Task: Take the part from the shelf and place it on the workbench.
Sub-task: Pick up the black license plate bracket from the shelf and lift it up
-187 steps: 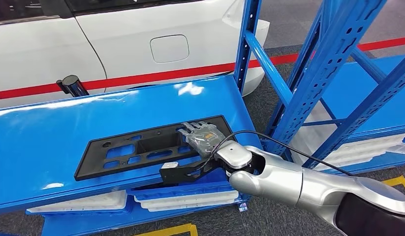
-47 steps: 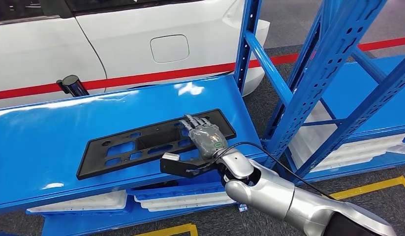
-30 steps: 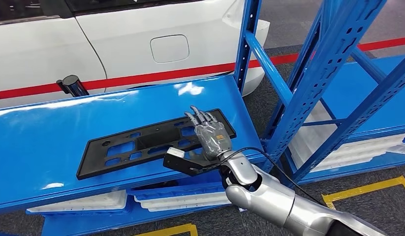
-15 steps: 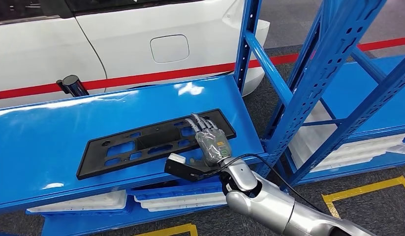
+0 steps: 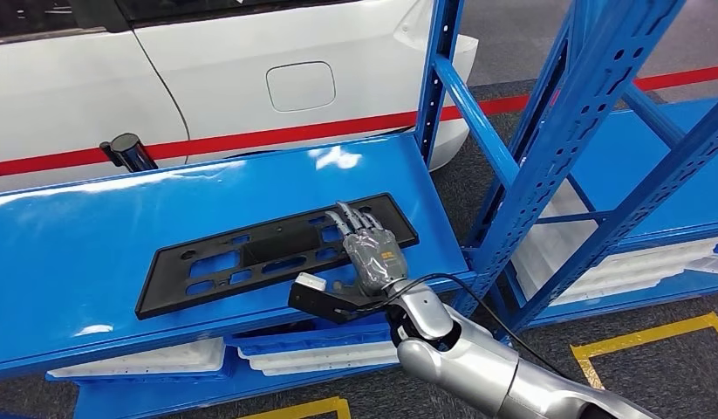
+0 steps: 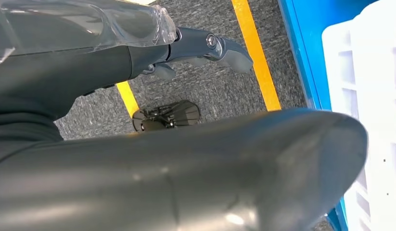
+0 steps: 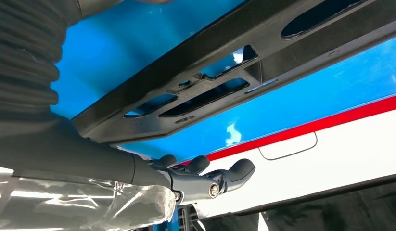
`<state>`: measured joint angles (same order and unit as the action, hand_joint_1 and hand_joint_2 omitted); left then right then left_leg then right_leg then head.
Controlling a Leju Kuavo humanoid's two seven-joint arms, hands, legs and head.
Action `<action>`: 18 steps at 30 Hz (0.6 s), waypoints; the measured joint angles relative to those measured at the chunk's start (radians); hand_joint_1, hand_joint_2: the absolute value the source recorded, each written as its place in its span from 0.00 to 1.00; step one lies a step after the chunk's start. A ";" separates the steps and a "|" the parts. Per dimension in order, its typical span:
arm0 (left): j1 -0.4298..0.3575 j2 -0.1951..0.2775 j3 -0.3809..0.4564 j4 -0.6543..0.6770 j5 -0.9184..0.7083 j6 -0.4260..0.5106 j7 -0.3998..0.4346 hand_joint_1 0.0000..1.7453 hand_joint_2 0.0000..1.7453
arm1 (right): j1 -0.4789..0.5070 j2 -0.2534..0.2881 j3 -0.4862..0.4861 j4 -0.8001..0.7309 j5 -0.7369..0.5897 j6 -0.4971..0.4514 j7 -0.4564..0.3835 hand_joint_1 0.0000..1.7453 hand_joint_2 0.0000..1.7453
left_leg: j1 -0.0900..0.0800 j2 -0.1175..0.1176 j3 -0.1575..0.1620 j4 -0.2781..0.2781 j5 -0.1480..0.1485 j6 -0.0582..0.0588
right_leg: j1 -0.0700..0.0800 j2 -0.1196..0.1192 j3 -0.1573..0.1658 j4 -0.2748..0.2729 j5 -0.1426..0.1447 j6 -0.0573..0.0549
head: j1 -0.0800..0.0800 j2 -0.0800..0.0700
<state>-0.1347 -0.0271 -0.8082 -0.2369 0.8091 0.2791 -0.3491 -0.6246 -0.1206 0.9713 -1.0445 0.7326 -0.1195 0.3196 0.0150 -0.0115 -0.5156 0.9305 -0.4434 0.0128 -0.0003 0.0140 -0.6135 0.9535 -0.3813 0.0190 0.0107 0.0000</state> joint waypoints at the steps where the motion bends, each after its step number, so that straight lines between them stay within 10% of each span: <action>1: 0.000 0.000 0.000 0.000 -0.001 0.000 0.001 0.00 0.00 | -0.001 0.000 -0.001 0.000 0.002 0.001 0.003 0.00 1.00 | 0.000 0.000 0.000 0.000 0.000 0.000 | 0.000 0.000 0.000 0.000 0.000 0.000 | 0.000 0.000; 18: -0.005 0.000 -0.015 0.000 -0.006 -0.001 0.003 0.00 0.00 | -0.007 0.000 -0.025 0.013 0.002 0.010 0.026 0.00 1.00 | 0.000 0.000 0.000 0.000 0.000 0.000 | 0.000 0.000 0.000 0.000 0.000 0.000 | 0.000 0.000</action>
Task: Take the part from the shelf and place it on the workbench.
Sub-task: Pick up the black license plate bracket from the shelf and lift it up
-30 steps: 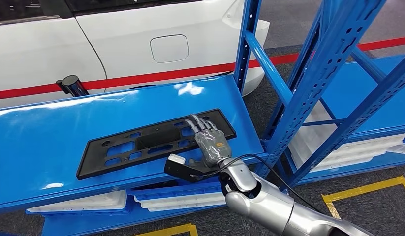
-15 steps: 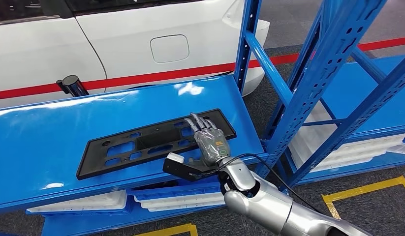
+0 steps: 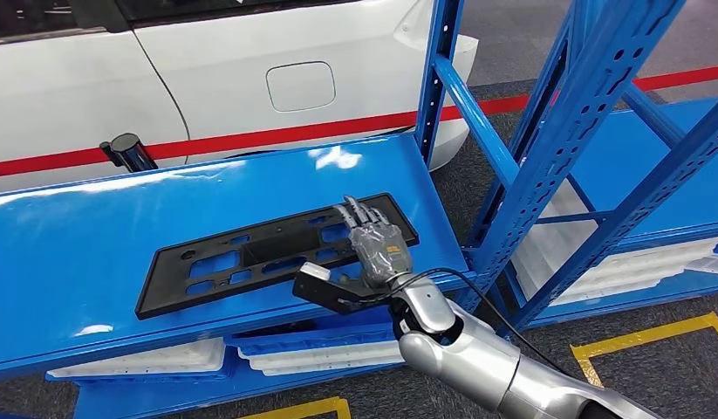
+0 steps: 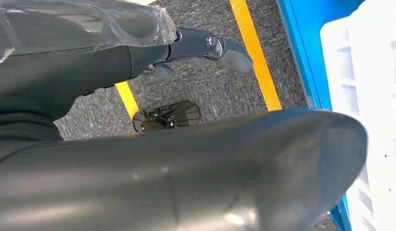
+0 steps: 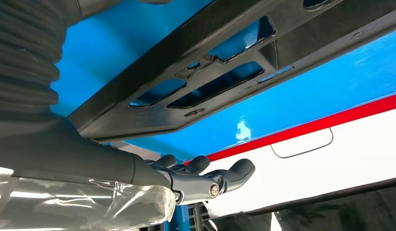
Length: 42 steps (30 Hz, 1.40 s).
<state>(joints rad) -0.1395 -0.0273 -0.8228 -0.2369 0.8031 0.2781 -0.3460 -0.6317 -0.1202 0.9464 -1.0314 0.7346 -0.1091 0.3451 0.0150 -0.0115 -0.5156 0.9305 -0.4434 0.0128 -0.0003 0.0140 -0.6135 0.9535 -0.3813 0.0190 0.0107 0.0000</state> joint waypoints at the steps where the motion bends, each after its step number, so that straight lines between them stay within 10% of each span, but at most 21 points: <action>1: 0.000 0.000 -0.001 0.000 -0.001 0.000 0.000 0.00 0.00 | 0.000 0.000 -0.001 0.001 -0.001 0.000 0.000 0.01 1.00 | 0.000 0.000 0.000 0.000 0.000 0.000 | 0.000 0.000 0.000 0.000 0.000 0.000 | 0.000 0.000; 5: 0.000 0.000 -0.003 0.000 -0.003 -0.001 0.000 0.00 0.00 | 0.000 0.000 -0.006 0.002 -0.012 0.001 -0.003 0.99 1.00 | 0.000 0.000 0.000 0.000 0.000 0.000 | 0.000 0.000 0.000 0.000 0.000 0.000 | 0.000 0.000; 17: -0.001 0.000 -0.010 0.000 -0.004 -0.006 -0.004 0.00 0.00 | 0.001 -0.004 -0.009 0.002 -0.034 0.013 -0.024 1.00 1.00 | 0.000 0.000 0.000 0.000 0.000 0.000 | 0.000 0.000 0.000 0.000 0.000 0.000 | 0.000 0.000; 21: -0.002 0.000 -0.010 0.000 -0.007 -0.019 -0.009 0.00 1.00 | -0.002 -0.004 -0.018 0.001 -0.038 0.013 -0.029 1.00 1.00 | 0.000 0.000 0.002 0.000 0.000 0.000 | 0.000 0.000 0.001 0.000 0.000 0.000 | 0.000 0.000; 42: -0.009 0.000 -0.019 0.000 0.020 0.018 0.003 0.00 1.00 | -0.006 -0.025 -0.047 -0.091 0.028 -0.033 0.030 1.00 1.00 | 0.000 0.000 0.004 0.000 0.000 0.000 | 0.000 0.000 0.004 0.000 0.000 0.000 | 0.000 0.000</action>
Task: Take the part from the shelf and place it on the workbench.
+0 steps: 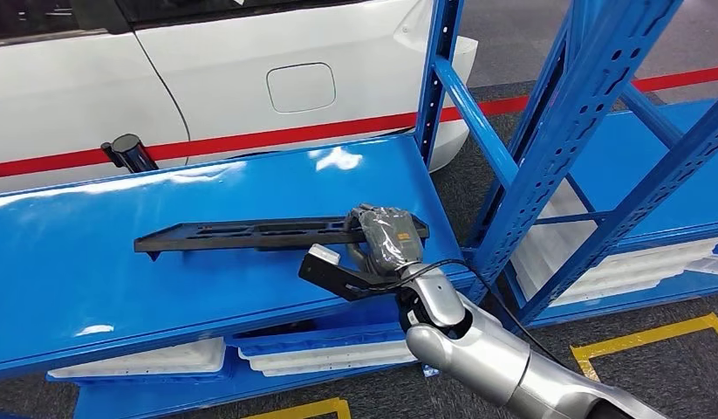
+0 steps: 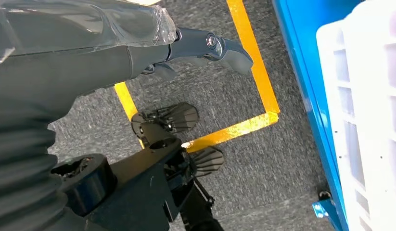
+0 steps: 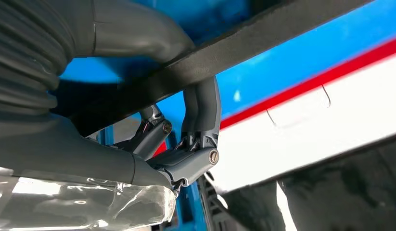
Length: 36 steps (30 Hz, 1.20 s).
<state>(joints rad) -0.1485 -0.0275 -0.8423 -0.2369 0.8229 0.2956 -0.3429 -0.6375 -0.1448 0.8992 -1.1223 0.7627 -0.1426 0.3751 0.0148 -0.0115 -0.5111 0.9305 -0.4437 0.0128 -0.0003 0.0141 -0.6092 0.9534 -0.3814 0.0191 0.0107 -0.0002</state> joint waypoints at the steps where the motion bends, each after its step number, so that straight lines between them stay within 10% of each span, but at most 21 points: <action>1: 0.000 0.000 0.000 0.000 0.000 0.006 0.001 0.00 1.00 | -0.002 -0.003 -0.003 -0.015 0.012 0.000 0.007 1.00 1.00 | 0.000 0.000 0.000 0.000 0.000 0.000 | 0.000 0.000 0.000 0.000 0.000 0.000 | 0.000 0.000; 36: 0.017 0.000 0.000 0.000 0.035 0.056 0.035 0.00 1.00 | -0.039 -0.146 -0.158 -0.658 0.232 -0.072 0.155 1.00 1.00 | 0.000 0.000 0.000 0.000 0.000 0.000 | 0.000 0.000 -0.001 0.000 0.000 0.000 | 0.000 0.000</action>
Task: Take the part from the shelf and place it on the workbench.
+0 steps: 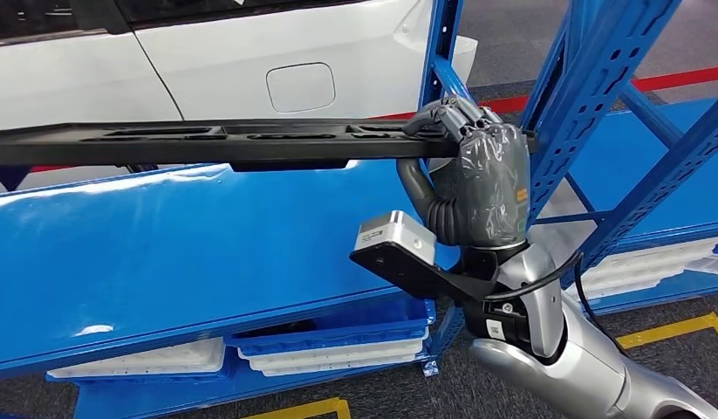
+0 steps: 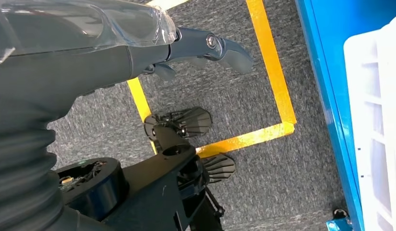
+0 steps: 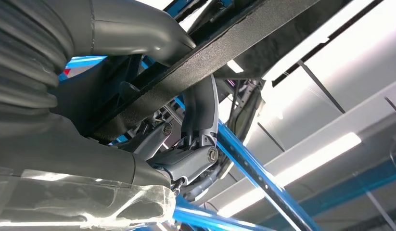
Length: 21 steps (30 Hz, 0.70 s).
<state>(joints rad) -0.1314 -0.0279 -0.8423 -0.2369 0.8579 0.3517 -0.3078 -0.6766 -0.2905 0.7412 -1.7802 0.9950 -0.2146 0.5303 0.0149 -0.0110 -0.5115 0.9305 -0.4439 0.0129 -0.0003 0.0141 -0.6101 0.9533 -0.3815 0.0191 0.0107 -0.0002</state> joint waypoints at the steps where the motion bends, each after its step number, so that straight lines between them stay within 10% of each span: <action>1: 0.000 0.000 0.000 0.000 0.000 0.001 0.001 0.00 1.00 | 0.001 -0.002 -0.003 -0.009 0.000 -0.003 0.000 1.00 1.00 | 0.000 0.000 0.000 0.000 0.000 0.000 | 0.000 0.000 0.000 0.000 0.000 0.000 | 0.000 0.000; 21: 0.000 -0.001 0.000 0.000 0.006 0.001 -0.006 0.00 1.00 | 0.028 -0.023 -0.045 -0.076 -0.038 -0.049 0.006 1.00 1.00 | 0.000 0.000 0.000 0.000 0.000 0.000 | 0.000 0.000 0.000 0.000 0.000 0.000 | 0.000 0.000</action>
<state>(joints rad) -0.1317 -0.0294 -0.8423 -0.2369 0.8641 0.3529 -0.3138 -0.6489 -0.3135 0.6965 -1.8566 0.9565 -0.2636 0.5364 0.0149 -0.0110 -0.5117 0.9305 -0.4439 0.0130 -0.0003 0.0141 -0.6101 0.9534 -0.3815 0.0191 0.0107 -0.0001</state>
